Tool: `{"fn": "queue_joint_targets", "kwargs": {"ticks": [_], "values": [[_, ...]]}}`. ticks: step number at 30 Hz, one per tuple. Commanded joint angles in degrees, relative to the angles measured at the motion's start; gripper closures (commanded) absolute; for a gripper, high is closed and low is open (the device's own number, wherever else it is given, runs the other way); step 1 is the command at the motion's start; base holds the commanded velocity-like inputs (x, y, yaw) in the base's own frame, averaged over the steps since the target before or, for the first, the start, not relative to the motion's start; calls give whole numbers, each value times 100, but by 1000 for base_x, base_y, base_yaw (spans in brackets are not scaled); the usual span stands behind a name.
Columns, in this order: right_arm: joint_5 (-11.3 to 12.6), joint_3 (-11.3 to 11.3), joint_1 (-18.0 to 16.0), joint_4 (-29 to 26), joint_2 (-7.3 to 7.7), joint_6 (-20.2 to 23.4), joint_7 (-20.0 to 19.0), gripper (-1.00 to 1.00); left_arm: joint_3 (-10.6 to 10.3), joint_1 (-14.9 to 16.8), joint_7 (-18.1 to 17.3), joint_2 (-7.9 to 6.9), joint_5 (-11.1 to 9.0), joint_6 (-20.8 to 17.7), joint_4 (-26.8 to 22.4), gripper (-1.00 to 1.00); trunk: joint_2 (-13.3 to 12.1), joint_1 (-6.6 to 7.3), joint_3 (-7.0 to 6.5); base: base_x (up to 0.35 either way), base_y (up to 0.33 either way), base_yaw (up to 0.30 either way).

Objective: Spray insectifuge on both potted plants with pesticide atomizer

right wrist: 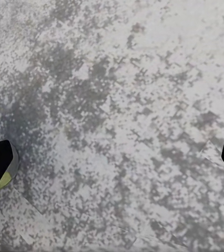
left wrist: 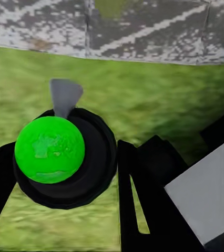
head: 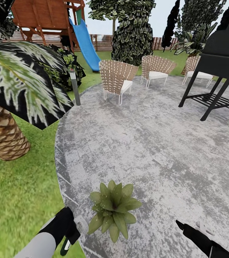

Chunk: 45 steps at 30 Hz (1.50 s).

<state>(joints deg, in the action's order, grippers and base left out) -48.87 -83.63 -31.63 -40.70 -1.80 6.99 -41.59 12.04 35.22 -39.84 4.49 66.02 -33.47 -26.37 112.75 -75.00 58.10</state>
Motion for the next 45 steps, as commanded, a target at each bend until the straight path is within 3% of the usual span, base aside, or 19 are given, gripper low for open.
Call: {"fn": "queue_joint_targets", "kwargs": {"ticks": [1, 7, 13, 17, 19, 23, 26, 45], "values": [[-17, -31, -10, -17, -5, 30, -42, -100, 44, 3, -35, -28, 31, -20, 75, 100, 3, 1, 4, 0, 0, 0], [-17, -31, -10, -17, -5, 30, -42, -100, 59, 2, -24, -95, 26, -35, 96, 100, 3, 1, 4, 0, 0, 0], [-17, -31, -10, -9, -5, 30, -42, -100, 62, 8, -48, -97, 25, -80, -754, 100, 3, 1, 4, 0, 0, 0], [-17, -31, -10, -8, -5, 30, -42, -100, 49, 9, -52, -88, 31, -148, -968, 100, 3, 1, 4, 0, 0, 0], [-17, -31, -10, -8, -5, 30, -42, -100, 42, 5, -53, -79, 33, -152, -886, 100, 3, 1, 4, 0, 0, 0], [-17, -31, -10, -8, -5, 30, -42, -100, 36, 3, -27, -75, 117, -119, 31, 100, 3, 1, 4, 0, 0, 0], [-17, -31, -10, -9, -5, 30, -42, -100, 36, 2, -17, -85, 246, -109, 174, 100, 3, 1, 6, 0, 0, 4], [-17, -31, -10, 20, -2, 30, -34, -100, 45, 3, -24, -63, 265, -151, -136, 100, 3, 1, 88, 0, 0, 55]]}}
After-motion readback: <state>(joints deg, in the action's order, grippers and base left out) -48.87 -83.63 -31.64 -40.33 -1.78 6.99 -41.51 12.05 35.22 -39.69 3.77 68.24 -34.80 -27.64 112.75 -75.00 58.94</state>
